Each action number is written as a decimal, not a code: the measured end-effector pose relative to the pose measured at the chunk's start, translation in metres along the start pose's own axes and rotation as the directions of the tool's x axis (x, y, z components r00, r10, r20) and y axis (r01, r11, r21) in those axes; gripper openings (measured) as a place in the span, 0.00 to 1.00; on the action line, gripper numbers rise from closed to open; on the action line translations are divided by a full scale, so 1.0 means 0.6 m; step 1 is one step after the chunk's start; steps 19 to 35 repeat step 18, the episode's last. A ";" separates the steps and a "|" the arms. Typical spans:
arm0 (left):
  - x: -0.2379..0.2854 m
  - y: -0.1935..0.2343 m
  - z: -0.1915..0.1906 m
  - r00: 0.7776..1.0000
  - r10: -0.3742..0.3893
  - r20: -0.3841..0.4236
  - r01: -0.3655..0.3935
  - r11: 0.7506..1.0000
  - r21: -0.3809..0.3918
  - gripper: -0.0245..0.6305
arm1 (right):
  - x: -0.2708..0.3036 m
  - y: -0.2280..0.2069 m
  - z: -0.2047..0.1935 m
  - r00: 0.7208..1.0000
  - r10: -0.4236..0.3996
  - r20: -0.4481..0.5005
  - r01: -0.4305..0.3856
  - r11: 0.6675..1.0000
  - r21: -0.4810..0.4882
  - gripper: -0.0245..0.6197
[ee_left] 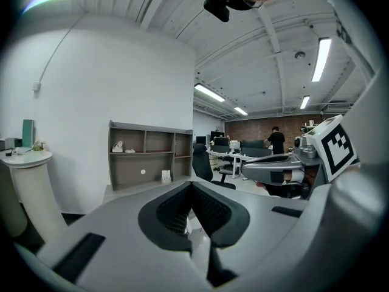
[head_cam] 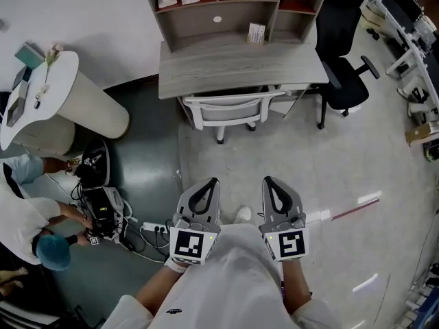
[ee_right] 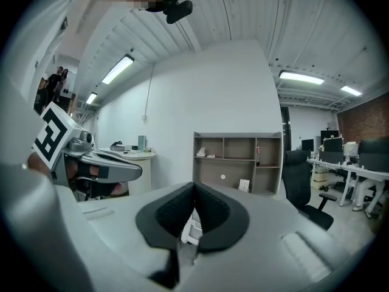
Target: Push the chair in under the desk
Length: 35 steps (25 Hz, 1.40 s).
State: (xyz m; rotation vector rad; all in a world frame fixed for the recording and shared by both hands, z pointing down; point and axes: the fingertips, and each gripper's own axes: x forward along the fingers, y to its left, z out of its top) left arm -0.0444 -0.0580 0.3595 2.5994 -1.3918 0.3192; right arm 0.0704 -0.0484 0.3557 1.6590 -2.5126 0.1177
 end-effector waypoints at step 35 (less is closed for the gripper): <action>0.023 0.004 0.000 1.000 -0.014 -0.020 0.014 1.000 -0.014 0.05 | 0.011 -0.021 -0.011 0.999 -0.041 -0.013 0.041 0.999 0.006 0.05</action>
